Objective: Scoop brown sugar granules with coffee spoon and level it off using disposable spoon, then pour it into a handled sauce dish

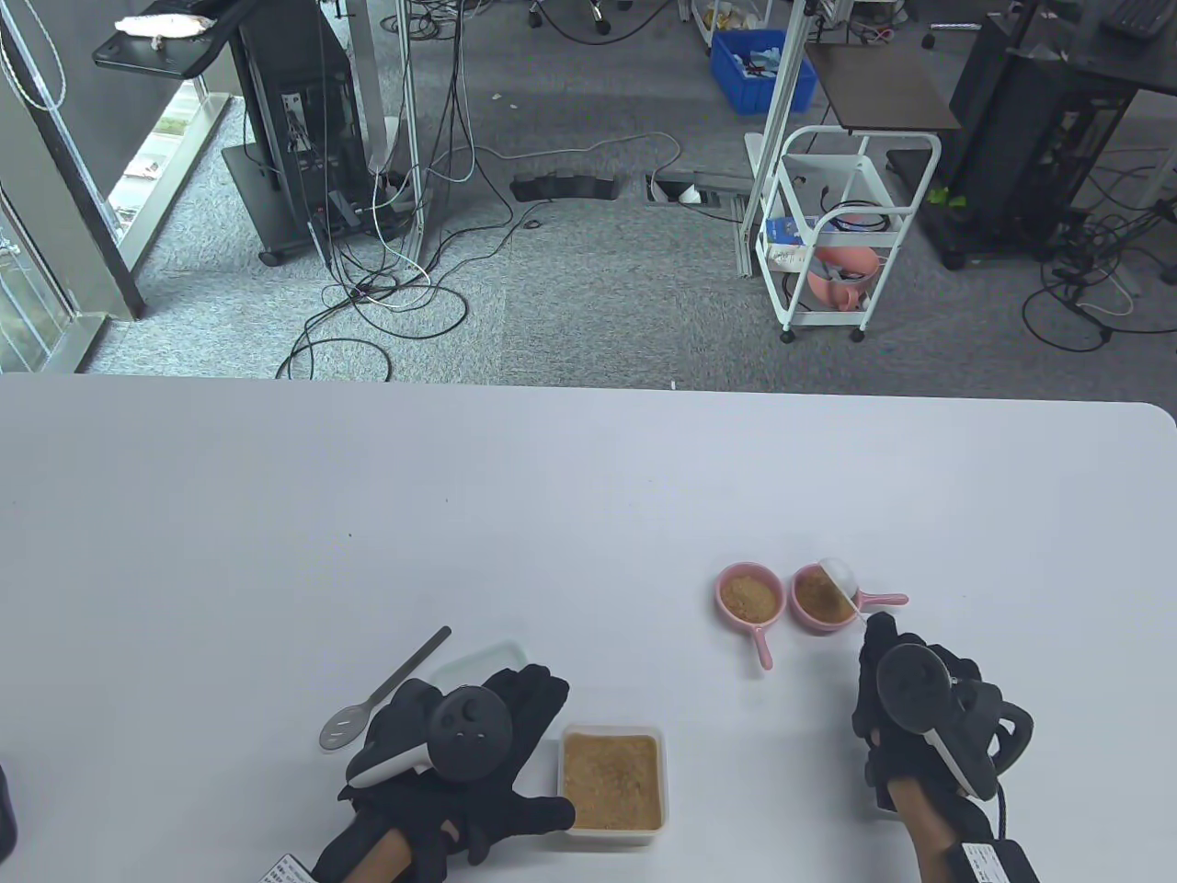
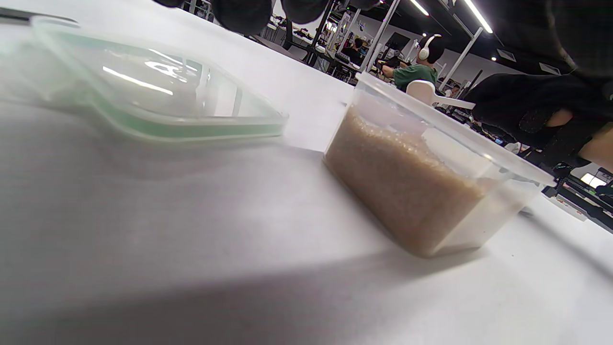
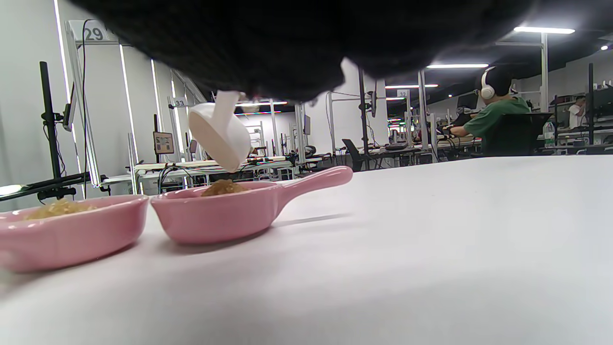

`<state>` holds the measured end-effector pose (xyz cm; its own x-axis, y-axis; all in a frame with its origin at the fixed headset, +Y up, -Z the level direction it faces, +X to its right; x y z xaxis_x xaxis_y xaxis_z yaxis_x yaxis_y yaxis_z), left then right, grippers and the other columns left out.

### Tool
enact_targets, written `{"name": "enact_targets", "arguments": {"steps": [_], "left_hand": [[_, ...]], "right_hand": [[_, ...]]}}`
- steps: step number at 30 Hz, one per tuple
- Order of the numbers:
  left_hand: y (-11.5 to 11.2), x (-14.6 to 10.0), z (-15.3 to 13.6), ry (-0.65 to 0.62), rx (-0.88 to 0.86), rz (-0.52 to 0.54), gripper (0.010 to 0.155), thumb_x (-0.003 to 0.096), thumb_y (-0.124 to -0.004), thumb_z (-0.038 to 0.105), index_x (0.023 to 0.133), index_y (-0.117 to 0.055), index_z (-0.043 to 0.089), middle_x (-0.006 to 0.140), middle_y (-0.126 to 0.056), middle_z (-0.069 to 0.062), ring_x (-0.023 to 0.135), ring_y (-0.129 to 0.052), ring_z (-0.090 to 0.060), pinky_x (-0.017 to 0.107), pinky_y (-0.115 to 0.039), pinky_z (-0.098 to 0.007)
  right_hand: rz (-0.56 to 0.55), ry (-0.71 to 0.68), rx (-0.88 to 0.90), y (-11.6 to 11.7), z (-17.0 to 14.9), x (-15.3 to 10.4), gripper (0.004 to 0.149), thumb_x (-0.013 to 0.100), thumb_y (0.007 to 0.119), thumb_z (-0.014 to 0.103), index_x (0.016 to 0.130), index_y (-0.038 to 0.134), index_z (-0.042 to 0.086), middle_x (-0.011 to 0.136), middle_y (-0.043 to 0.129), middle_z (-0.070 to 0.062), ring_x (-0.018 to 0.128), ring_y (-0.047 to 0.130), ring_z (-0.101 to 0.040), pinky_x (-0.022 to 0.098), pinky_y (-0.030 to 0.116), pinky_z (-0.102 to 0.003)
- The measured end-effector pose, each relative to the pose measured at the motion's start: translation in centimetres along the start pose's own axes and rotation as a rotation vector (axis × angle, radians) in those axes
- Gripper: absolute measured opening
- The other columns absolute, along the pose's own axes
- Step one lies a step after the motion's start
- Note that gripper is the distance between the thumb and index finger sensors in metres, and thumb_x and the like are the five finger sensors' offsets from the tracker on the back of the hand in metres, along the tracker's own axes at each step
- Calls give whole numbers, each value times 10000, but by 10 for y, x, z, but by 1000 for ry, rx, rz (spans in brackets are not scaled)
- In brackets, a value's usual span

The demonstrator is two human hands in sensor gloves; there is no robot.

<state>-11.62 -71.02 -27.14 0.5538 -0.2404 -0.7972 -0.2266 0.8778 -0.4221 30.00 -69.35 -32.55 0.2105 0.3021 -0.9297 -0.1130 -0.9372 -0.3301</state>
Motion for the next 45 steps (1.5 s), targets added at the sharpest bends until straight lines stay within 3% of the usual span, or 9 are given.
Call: {"name": "enact_targets", "arguments": {"steps": [17,29,36,43,45], "left_hand": [[-2,1,-1,8,2,-15,1100,320,-621,913,1156,-171,357,1251,-236,15,1200,-398,-400,817,-405,-624],[-3,2,-1,11,4,-20,1101,321,-621,912,1157,-170,355,1251,-235,13,1201,-396,-399,817,-404,-624],[-3,2,-1,15,5,-30,1100,320,-622,912,1156,-173,355,1251,-234,12,1200,-395,-401,816,-404,-625],[-4,2,-1,15,6,-31,1100,323,-621,912,1157,-172,354,1251,-232,11,1199,-395,-402,817,-403,-625],[-4,2,-1,16,6,-32,1101,321,-622,912,1157,-171,354,1251,-234,11,1200,-395,-400,817,-403,-625]], "right_hand": [[71,163,322,-7,-34,3,466,503,729,294,955,738,179,590,971,-52,346,989,-322,451,736,-575],[90,181,565,-15,-40,-2,419,503,747,305,916,794,255,770,890,-63,608,913,-369,547,659,-592],[162,107,658,-12,-26,-5,398,480,798,282,868,867,224,914,687,-48,768,745,-345,619,566,-585],[313,-5,698,-6,4,-12,398,446,861,244,829,934,164,807,787,-90,662,829,-333,575,619,-601],[399,-50,702,2,18,-17,410,447,855,232,844,916,149,786,794,-110,628,845,-330,559,637,-594]]}}
Point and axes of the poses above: the tracker on the back of each hand, its own z axis roughly to the thumb side, its own x axis roughly from the wrist to the fingertips, y = z × x, the point moved 2 cm from there along x, roughly from the wrist to the fingertips
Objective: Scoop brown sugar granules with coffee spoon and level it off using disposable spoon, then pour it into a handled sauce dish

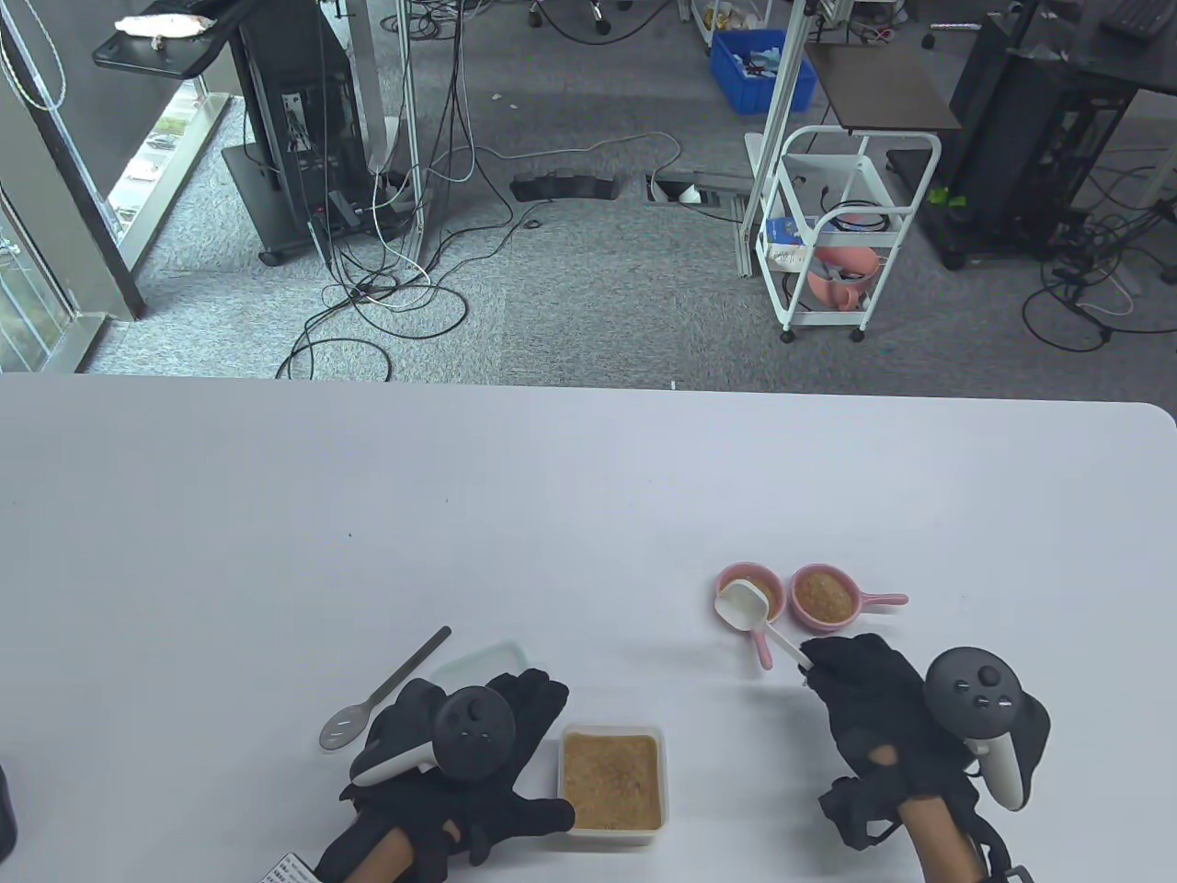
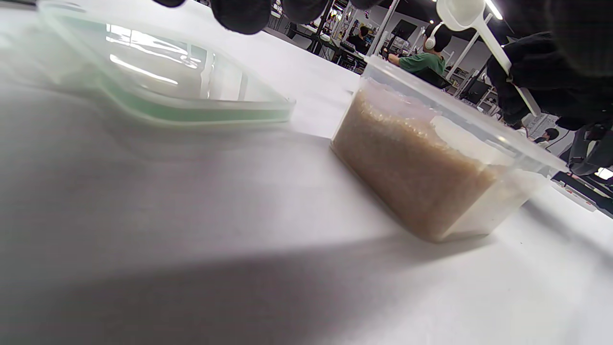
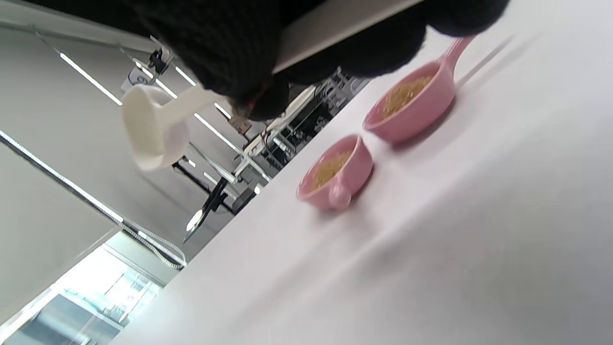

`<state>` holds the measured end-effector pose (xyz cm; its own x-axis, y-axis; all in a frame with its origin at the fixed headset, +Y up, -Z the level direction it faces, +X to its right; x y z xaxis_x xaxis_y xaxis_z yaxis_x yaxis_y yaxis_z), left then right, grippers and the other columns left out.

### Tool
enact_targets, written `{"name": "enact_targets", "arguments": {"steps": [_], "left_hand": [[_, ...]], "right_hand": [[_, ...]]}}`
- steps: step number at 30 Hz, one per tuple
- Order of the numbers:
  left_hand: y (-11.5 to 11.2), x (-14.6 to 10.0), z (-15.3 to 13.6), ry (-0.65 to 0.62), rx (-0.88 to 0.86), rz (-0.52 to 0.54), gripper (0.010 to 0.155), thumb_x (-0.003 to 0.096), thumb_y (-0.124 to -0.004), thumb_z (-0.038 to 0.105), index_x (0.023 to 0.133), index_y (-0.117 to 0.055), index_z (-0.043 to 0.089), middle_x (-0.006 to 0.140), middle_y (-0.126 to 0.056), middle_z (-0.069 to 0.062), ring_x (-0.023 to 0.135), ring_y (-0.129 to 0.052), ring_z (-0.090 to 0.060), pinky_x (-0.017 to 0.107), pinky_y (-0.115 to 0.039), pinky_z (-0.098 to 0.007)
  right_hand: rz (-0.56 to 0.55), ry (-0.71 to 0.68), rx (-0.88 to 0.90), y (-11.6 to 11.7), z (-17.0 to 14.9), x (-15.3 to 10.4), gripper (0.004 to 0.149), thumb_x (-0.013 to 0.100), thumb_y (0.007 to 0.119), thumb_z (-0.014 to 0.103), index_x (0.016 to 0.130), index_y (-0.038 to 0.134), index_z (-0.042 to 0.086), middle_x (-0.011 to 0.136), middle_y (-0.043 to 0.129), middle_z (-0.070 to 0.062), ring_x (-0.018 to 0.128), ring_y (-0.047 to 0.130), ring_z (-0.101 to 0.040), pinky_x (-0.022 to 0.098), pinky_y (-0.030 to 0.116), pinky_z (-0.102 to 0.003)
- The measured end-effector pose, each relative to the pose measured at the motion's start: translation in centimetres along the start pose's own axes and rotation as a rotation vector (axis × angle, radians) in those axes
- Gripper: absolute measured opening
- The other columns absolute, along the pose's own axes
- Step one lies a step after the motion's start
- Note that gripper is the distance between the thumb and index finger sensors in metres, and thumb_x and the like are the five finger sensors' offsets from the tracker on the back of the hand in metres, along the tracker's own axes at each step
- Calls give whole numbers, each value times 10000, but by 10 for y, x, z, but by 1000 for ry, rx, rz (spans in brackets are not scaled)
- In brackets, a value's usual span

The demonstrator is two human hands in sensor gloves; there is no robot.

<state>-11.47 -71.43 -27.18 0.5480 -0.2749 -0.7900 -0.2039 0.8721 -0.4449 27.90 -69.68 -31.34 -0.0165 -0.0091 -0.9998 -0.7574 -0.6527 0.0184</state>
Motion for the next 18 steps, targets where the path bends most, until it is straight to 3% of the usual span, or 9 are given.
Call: {"name": "enact_targets", "arguments": {"steps": [8,18], "left_hand": [[-1,1,0,0,4,-3,1101,321,-624,911,1157,-175,354,1251,-236,10,1199,-396,-402,816,-404,-624],[-2,2,-1,-2,8,-8,1100,321,-625,911,1157,-177,354,1250,-236,11,1199,-398,-401,816,-405,-624]], "right_hand": [[180,20,-203,41,3,6,434,432,877,220,854,888,117,728,840,-119,563,891,-319,519,684,-585],[287,55,-257,65,-3,10,431,424,893,227,836,844,115,703,858,-107,540,916,-319,510,698,-587]]}}
Point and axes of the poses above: the tracker on the back of each hand, its own z axis roughly to the thumb side, its own x axis roughly from the wrist to the fingertips, y = z × x, the point moved 2 cm from there along x, roughly from the wrist to the fingertips
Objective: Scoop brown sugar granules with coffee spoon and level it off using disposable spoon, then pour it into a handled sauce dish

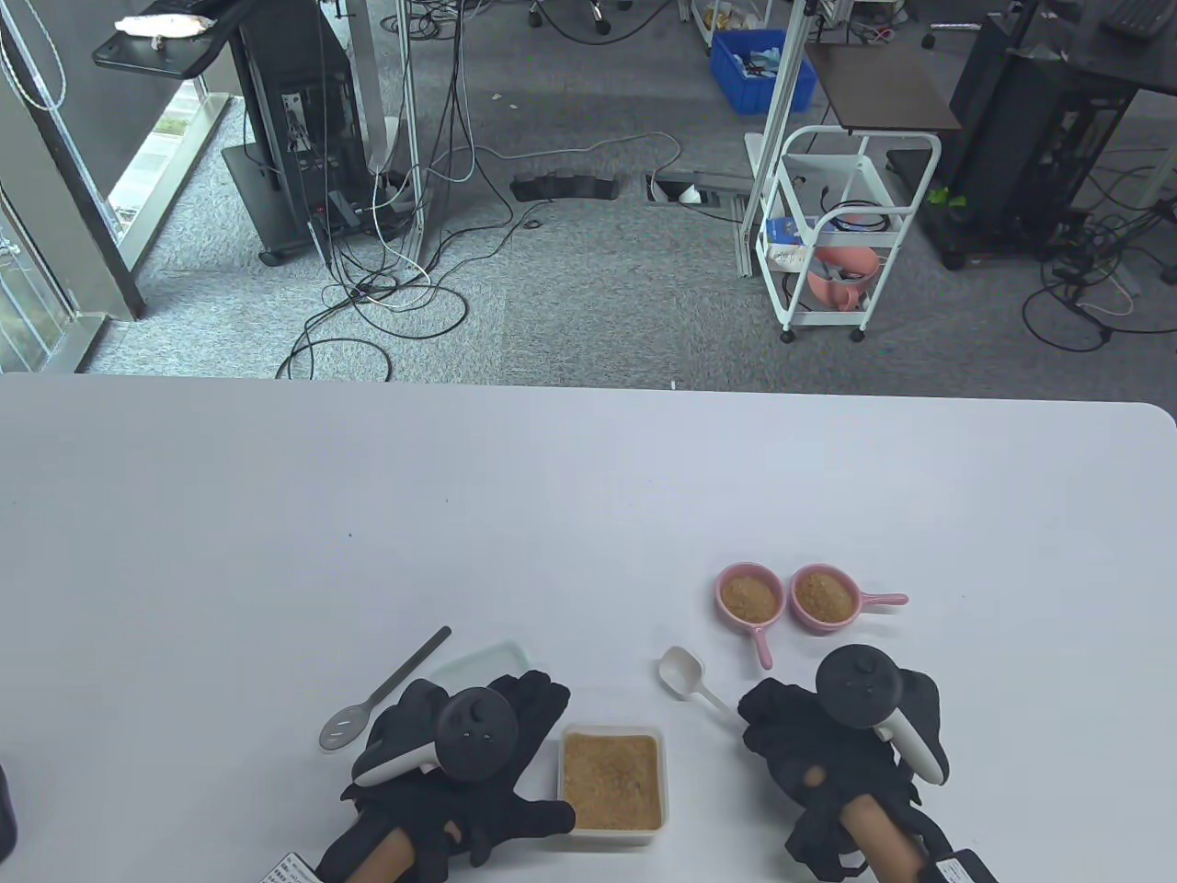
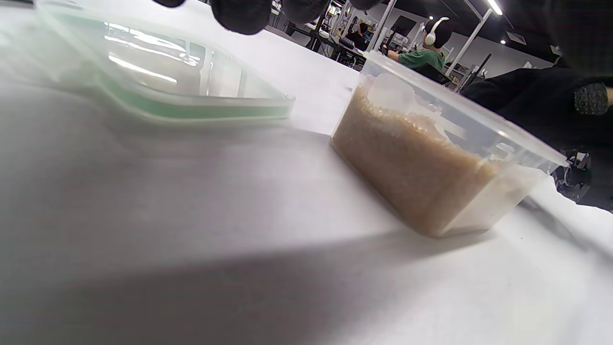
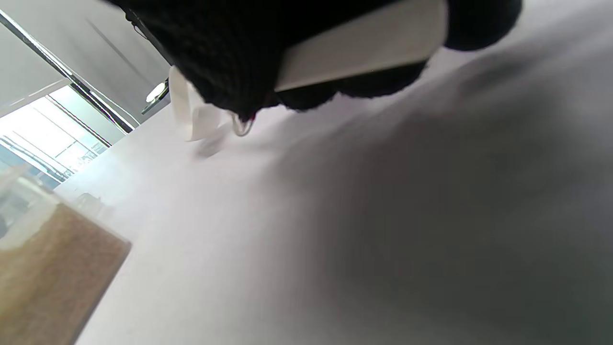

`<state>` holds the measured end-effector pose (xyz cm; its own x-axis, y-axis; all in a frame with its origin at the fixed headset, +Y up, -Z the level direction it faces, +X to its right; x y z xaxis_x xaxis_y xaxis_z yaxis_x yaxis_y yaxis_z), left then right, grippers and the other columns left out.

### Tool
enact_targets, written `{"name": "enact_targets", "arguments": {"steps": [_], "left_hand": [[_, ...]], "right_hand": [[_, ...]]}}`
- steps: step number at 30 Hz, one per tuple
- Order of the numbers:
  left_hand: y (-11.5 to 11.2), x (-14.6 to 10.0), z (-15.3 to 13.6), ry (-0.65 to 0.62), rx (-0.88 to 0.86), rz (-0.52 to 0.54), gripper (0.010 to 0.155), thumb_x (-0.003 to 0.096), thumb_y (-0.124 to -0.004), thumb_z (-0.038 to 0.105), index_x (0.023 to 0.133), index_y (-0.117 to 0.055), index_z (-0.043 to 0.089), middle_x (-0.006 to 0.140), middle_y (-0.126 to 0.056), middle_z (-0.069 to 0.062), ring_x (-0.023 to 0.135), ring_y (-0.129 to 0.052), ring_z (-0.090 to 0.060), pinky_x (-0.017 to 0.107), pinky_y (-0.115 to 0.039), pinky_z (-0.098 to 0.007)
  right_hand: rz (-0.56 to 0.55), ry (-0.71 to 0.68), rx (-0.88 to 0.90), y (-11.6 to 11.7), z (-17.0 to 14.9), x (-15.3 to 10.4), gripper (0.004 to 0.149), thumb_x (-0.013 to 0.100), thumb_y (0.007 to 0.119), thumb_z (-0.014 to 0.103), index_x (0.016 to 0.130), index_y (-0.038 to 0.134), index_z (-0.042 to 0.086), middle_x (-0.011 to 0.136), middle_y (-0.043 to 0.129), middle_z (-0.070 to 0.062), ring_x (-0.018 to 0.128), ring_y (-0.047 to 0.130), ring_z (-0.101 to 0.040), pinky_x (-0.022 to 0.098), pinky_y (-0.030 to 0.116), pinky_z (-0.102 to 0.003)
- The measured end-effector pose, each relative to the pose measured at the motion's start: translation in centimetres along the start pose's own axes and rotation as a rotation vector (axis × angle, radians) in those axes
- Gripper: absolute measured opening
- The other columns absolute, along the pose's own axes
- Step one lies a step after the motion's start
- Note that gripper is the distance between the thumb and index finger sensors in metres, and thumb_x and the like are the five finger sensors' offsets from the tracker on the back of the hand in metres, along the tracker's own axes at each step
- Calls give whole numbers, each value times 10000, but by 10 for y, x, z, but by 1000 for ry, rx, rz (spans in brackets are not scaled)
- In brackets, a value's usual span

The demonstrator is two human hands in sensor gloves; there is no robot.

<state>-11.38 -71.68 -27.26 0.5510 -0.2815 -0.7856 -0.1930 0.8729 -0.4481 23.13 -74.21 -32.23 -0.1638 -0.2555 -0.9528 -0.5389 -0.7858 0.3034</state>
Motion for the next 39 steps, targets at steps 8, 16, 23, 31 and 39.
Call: {"name": "enact_targets", "arguments": {"steps": [8,16,23,31,39], "left_hand": [[0,0,0,3,6,-1,1102,322,-633,908,1157,-175,353,1250,-233,12,1199,-397,-402,816,-403,-625],[-1,1,-1,7,6,-3,1102,323,-634,907,1157,-174,353,1250,-230,10,1199,-394,-404,816,-402,-626],[-1,1,-2,10,7,-5,1100,323,-632,907,1157,-175,353,1250,-230,10,1198,-394,-403,816,-404,-624],[-1,1,-2,10,7,-5,1100,324,-633,906,1157,-174,353,1250,-228,10,1198,-395,-403,815,-403,-626],[3,-1,-4,11,1,14,1100,323,-633,906,1157,-176,354,1250,-231,12,1198,-396,-402,816,-403,-624]], "right_hand": [[4,-3,-71,2,0,2,395,414,915,225,803,910,157,683,912,-117,509,944,-340,503,704,-590],[-29,-20,-230,1,10,0,390,411,932,250,794,952,181,654,960,-116,485,975,-339,505,703,-590],[-63,-22,-328,-1,13,-2,395,419,938,294,796,955,179,650,957,-99,498,957,-334,522,689,-583],[-46,-17,-342,-3,13,-3,438,433,921,311,853,903,184,718,918,-91,573,931,-342,548,664,-592],[-50,-15,-363,-7,12,-4,500,440,913,346,912,859,193,792,883,-93,651,902,-360,584,631,-607]]}}
Point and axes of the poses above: the tracker on the back of each hand, its own z axis roughly to the thumb side, its own x axis roughly from the wrist to the fingertips, y = z × x, the point moved 2 cm from there along x, roughly from the wrist to the fingertips
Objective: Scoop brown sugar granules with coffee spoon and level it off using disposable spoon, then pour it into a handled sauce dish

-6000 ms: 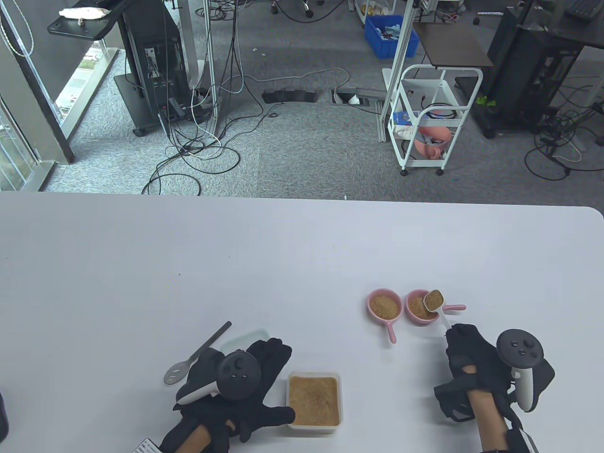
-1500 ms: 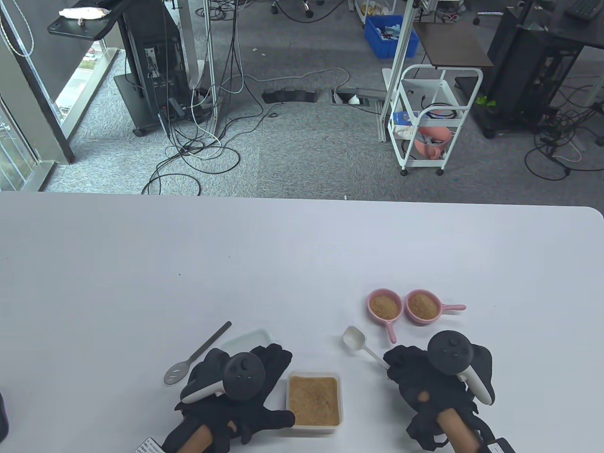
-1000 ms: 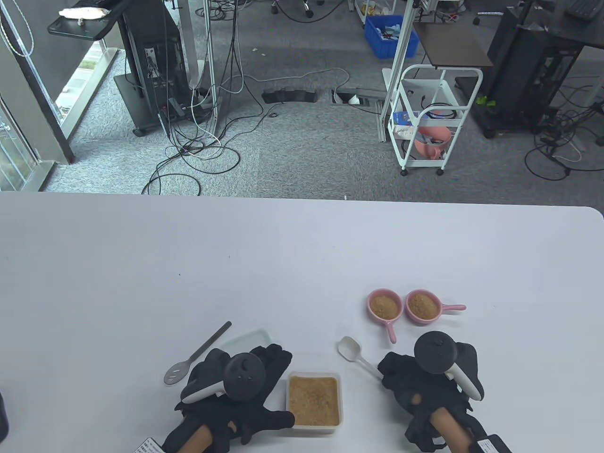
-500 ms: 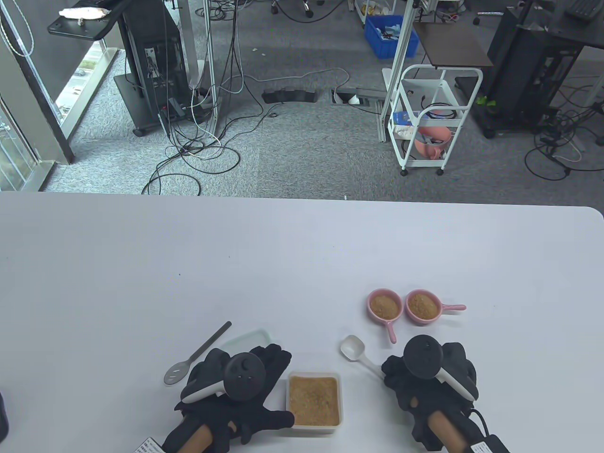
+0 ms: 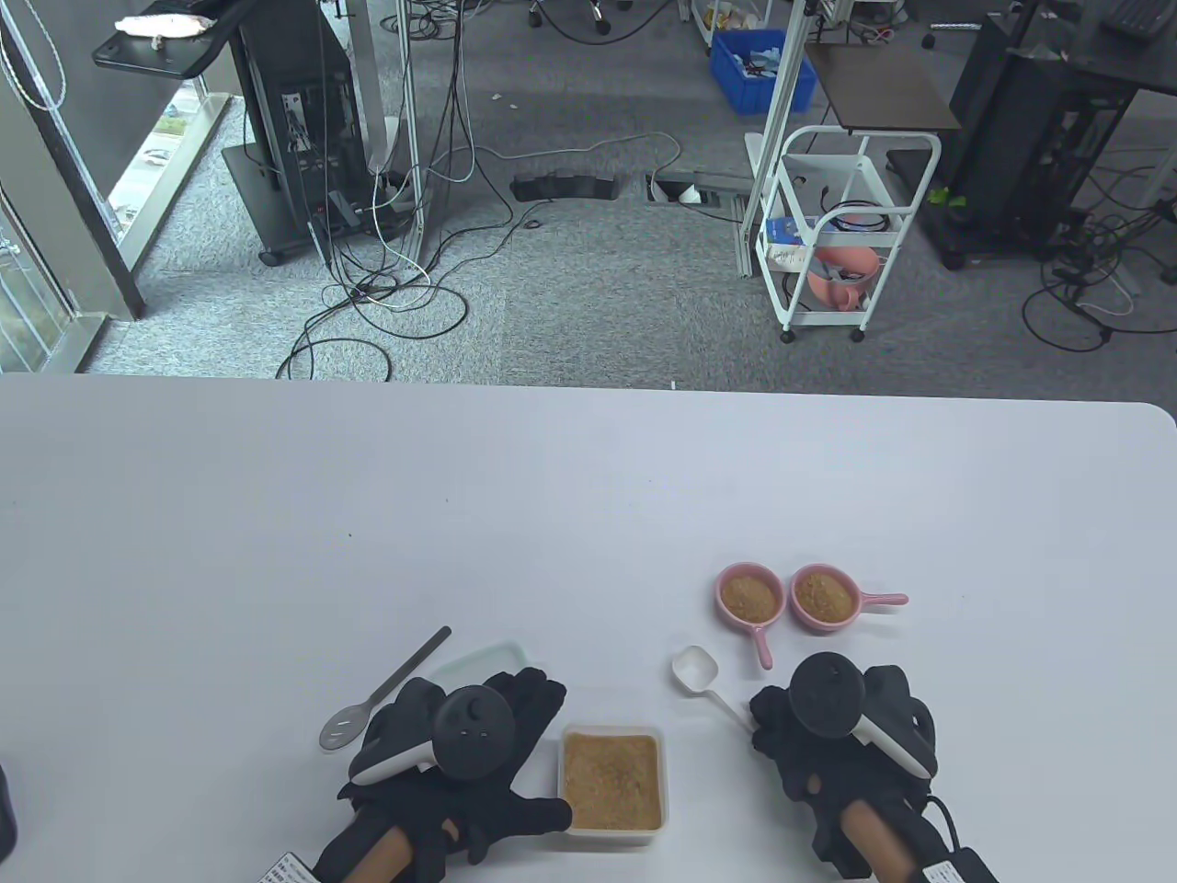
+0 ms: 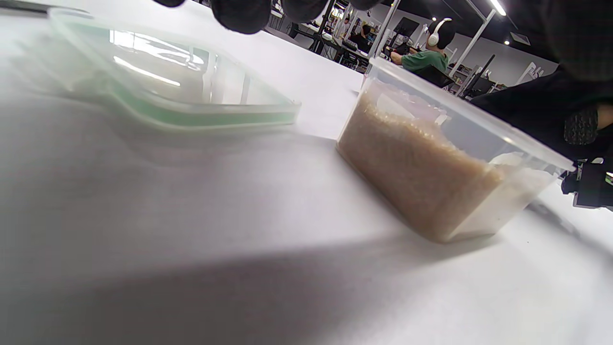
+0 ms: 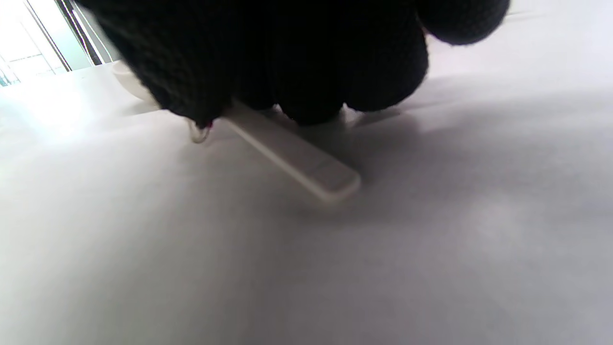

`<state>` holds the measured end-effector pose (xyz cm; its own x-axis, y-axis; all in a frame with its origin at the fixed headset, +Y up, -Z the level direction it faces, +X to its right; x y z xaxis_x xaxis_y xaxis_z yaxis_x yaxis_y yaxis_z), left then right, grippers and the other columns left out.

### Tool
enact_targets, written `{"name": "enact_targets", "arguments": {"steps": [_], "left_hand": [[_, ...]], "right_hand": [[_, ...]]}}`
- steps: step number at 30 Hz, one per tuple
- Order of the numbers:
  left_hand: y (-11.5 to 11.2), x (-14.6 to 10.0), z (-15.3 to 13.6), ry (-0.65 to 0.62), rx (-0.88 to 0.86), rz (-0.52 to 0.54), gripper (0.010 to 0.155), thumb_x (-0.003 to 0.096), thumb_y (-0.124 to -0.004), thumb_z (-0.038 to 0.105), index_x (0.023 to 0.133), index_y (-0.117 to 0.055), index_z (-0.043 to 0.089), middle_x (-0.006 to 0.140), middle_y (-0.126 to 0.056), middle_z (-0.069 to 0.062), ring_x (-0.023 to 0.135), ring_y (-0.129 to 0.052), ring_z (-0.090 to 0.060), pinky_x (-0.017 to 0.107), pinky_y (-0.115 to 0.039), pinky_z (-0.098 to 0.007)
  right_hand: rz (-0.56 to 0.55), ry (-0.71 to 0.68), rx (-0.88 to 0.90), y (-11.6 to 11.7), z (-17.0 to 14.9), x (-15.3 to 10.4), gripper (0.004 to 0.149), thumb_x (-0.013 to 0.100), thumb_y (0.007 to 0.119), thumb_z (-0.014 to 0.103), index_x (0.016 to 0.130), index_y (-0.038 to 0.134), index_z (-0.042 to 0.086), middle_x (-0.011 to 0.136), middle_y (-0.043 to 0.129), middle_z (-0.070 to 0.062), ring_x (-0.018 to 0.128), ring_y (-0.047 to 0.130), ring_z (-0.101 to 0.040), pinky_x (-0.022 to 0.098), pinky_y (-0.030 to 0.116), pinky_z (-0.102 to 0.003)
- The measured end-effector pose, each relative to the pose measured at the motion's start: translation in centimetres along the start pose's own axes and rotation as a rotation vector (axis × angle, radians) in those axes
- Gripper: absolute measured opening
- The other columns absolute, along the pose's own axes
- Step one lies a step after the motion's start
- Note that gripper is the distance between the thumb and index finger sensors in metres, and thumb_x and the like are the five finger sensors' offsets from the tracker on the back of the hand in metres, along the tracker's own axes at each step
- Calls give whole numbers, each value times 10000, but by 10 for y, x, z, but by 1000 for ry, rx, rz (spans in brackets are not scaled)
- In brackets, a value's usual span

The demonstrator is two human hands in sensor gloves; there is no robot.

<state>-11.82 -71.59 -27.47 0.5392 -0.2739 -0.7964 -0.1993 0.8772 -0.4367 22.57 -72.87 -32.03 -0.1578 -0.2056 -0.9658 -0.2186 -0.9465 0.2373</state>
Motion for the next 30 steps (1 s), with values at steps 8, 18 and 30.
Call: {"name": "enact_targets", "arguments": {"steps": [8,18,30], "left_hand": [[15,-9,-6,7,-10,78,1106,320,-648,903,1160,-192,344,1254,-254,17,1202,-401,-396,818,-398,-628],[38,-23,-21,56,-22,191,1105,321,-668,893,1165,-228,333,1257,-302,20,1205,-430,-379,828,-407,-604],[42,-23,-38,131,3,204,1111,314,-695,886,1165,-245,333,1256,-313,18,1209,-426,-348,847,-394,-519]], "right_hand": [[-104,-50,137,-31,-3,-19,577,441,921,400,972,815,198,887,847,-110,761,864,-393,651,571,-617],[-234,-333,354,-55,19,-42,737,426,921,478,1069,657,234,1096,635,-84,1029,639,-390,760,447,-548],[-22,-478,333,-29,44,-35,966,371,899,637,1126,400,300,1189,300,-9,1123,218,-328,757,163,-510]]}}
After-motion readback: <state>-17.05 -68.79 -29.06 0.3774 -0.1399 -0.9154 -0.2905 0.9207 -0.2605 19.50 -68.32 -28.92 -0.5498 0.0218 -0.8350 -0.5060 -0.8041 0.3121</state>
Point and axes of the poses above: the tracker on the back of each hand, its own z axis roughly to the thumb side, its own x axis roughly from the wrist to the fingertips, y = z × x, the point moved 2 cm from there along x, roughly from the wrist to the fingertips
